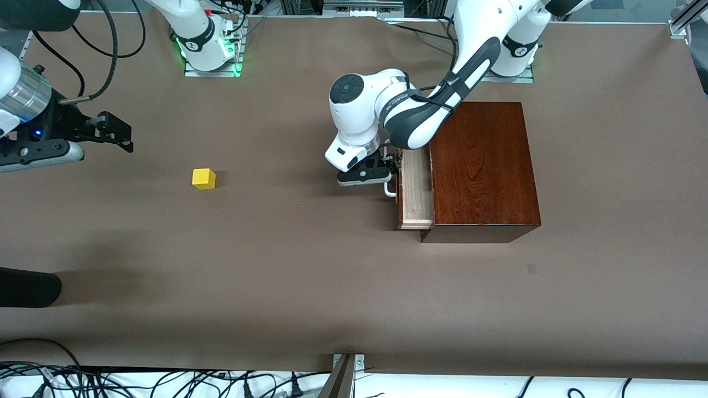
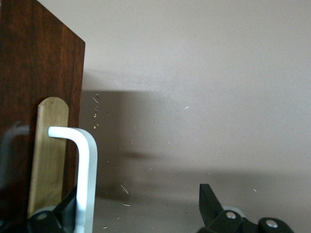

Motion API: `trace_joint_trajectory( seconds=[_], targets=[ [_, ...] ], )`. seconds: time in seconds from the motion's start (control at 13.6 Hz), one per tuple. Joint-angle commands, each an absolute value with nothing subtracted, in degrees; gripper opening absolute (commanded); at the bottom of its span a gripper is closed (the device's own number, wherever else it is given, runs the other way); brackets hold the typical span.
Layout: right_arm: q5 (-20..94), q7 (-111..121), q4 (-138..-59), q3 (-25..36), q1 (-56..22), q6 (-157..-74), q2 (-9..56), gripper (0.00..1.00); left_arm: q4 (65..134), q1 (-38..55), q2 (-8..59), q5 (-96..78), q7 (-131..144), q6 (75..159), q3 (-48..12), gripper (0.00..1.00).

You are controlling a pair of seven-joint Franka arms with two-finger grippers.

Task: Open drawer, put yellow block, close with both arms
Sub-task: 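Grasp the yellow cube with the right gripper while the left gripper holds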

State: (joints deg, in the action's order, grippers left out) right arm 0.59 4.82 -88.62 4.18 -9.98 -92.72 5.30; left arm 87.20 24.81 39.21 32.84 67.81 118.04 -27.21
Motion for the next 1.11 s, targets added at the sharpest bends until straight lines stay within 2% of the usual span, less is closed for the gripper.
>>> trace_joint_trajectory(
  seconds=[0.0,0.15,0.52,0.74,0.96,1.03],
  targets=[
    [-0.09,5.27,-89.29,3.69,-10.37,-90.18,6.94,1.00,81.83,24.96,45.08,27.61,71.98,122.96,-27.77,1.00],
    [-0.09,4.58,-93.49,3.69,-10.90,-92.71,7.65,1.00,81.04,24.70,45.09,26.98,71.98,122.96,-27.60,1.00],
    [0.26,1.49,-110.70,3.69,-11.07,-112.27,7.03,1.00,80.95,25.83,45.09,28.03,71.19,122.44,-27.51,1.00],
    [0.62,1.41,-120.21,4.04,-10.90,-125.29,7.29,1.00,80.95,28.56,44.74,28.65,70.23,115.25,-27.33,1.00],
    [0.88,-0.17,-127.33,4.04,-10.64,-134.79,8.26,1.00,80.51,28.30,44.30,27.96,67.06,113.30,-27.51,1.00],
    [0.88,-0.61,-128.75,4.04,-10.72,-136.83,8.78,1.00,78.16,27.95,44.21,27.69,66.89,113.03,-27.51,1.00]
  ],
)
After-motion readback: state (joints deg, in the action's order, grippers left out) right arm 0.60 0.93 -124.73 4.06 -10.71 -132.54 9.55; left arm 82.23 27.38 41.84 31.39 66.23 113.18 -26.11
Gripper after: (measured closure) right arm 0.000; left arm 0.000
